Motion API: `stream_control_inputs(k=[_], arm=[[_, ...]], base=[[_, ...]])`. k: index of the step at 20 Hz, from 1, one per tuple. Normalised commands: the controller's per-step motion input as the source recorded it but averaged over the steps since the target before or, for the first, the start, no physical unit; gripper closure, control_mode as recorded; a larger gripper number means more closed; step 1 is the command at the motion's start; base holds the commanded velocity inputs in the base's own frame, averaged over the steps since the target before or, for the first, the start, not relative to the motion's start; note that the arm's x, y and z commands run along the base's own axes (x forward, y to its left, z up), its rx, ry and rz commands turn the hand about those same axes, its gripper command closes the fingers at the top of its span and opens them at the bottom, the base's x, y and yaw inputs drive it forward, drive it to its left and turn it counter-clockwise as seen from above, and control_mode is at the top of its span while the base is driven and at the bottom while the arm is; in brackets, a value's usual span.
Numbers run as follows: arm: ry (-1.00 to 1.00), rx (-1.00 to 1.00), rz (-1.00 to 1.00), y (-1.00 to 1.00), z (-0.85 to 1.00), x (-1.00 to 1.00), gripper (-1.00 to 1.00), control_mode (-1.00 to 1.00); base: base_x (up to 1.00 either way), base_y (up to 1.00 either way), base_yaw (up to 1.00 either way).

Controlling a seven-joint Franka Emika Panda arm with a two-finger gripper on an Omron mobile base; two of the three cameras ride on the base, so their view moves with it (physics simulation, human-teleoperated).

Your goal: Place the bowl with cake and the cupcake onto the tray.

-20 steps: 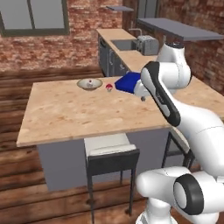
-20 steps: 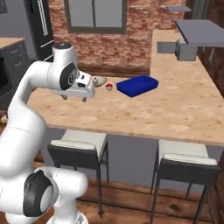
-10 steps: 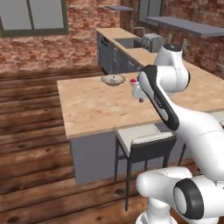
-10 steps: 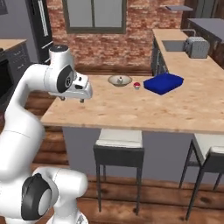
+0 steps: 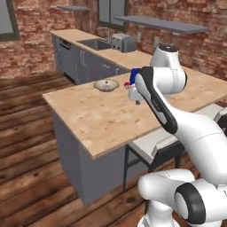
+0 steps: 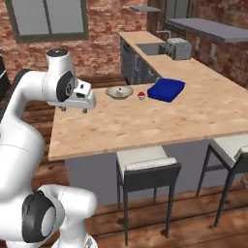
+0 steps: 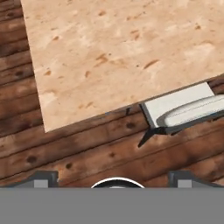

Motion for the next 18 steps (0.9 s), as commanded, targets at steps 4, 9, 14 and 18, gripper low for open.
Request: stream_control_inputs(k=[4,9,14,18], arm=[[0.00,0.00,0.00,0.00,0.00,0.00,-1.00,1.00],[0.00,0.00,0.00,0.00,0.00,0.00,-1.00,1.00],[0.00,0.00,0.00,0.00,0.00,0.00,-1.00,1.00],[0.00,0.00,0.00,0.00,0.00,0.00,-1.00,1.00]], base=[[0.34,0.59,-0.81],[0.18,0.54,-0.84],[-0.65,0.86,-0.61],[-1.00,0.96,-0.41]])
